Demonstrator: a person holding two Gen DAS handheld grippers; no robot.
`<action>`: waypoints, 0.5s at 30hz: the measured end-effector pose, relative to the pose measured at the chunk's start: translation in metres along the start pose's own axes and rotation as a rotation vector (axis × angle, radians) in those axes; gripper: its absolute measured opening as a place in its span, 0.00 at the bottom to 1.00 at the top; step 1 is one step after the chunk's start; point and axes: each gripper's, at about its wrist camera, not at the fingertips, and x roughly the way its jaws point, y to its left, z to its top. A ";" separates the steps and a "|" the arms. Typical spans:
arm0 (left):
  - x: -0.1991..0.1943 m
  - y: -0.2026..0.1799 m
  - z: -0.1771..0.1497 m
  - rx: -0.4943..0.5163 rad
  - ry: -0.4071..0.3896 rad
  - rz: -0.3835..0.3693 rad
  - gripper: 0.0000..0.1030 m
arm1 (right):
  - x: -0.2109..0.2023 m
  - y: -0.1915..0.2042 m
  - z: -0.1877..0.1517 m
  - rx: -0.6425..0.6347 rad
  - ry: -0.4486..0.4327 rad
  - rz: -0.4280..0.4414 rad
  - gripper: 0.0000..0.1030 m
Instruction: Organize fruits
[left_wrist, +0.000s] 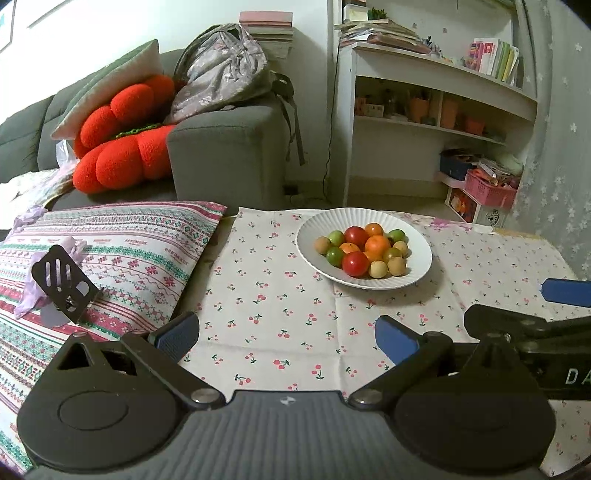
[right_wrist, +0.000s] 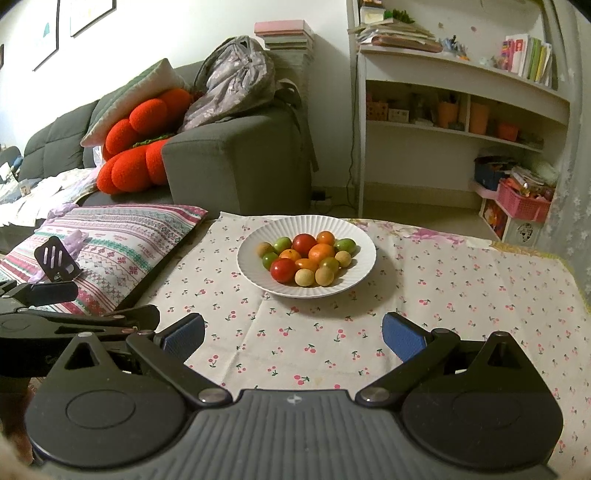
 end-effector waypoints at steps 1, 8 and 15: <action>0.001 0.000 0.000 -0.001 0.002 -0.004 0.93 | 0.000 0.000 0.000 0.002 -0.001 0.000 0.99; 0.006 0.000 -0.001 0.011 0.014 -0.015 0.93 | 0.000 0.002 -0.002 0.000 0.004 0.001 1.00; 0.008 0.002 -0.002 0.007 0.029 -0.028 0.93 | 0.001 0.002 -0.003 -0.002 0.006 -0.007 1.00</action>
